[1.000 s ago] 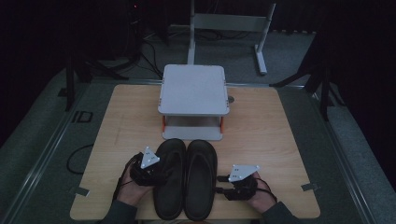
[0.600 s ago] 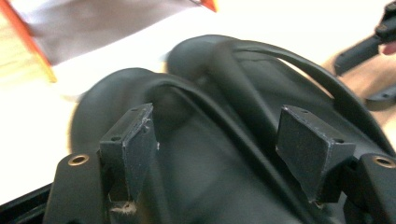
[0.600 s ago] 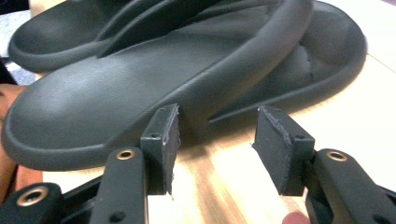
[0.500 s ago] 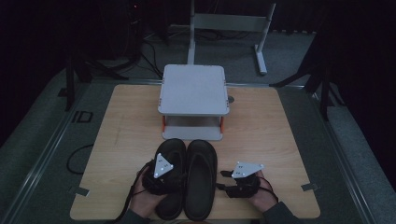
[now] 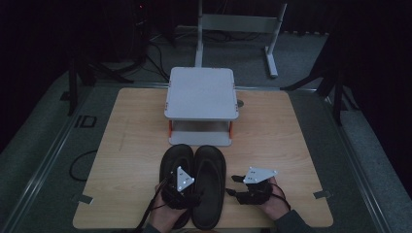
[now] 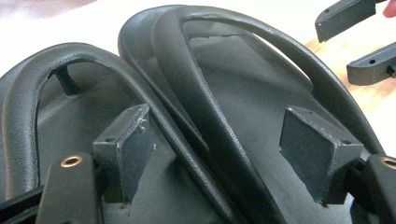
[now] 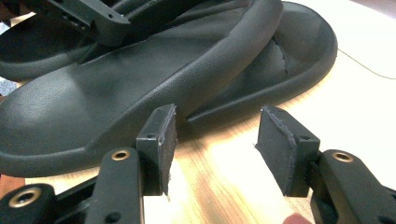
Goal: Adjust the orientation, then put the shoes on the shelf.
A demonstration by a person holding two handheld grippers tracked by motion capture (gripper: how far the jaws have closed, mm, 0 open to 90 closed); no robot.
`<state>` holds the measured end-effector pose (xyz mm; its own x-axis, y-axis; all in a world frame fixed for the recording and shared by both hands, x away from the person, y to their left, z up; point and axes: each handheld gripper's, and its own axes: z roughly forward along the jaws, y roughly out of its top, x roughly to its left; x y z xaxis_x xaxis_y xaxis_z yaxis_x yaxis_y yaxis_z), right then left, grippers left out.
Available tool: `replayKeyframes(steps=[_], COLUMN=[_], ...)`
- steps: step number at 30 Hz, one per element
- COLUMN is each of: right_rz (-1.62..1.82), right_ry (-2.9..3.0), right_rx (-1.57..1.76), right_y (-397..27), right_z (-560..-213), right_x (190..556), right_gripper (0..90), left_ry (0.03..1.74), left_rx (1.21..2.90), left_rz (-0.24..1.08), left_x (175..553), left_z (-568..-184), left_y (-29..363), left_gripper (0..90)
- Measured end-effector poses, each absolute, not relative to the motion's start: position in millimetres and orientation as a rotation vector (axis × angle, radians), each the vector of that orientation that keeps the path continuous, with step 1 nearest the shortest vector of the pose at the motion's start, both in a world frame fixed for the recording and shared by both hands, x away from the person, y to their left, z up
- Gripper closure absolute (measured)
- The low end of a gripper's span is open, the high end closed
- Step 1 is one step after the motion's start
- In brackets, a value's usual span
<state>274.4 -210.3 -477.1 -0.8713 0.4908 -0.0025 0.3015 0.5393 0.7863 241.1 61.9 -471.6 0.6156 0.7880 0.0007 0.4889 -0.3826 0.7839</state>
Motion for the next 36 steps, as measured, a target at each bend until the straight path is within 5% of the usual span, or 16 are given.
replayKeyframes(steps=[18, 36], right_rz=[1.239, 1.245], right_ry=[2.547, 2.533], right_rx=[0.677, 0.687], right_y=[-211.1, -213.3], right_z=[-478.0, -477.5], right_x=[275.9, 276.1], right_gripper=[46.5, 46.5], left_ry=[1.064, 1.156], left_rx=[2.022, 2.061], left_rz=[0.548, 0.513], left_x=[237.7, 238.4], left_z=[-474.5, -480.9], left_y=[52.9, 56.9], left_gripper=[24.5, 54.2])
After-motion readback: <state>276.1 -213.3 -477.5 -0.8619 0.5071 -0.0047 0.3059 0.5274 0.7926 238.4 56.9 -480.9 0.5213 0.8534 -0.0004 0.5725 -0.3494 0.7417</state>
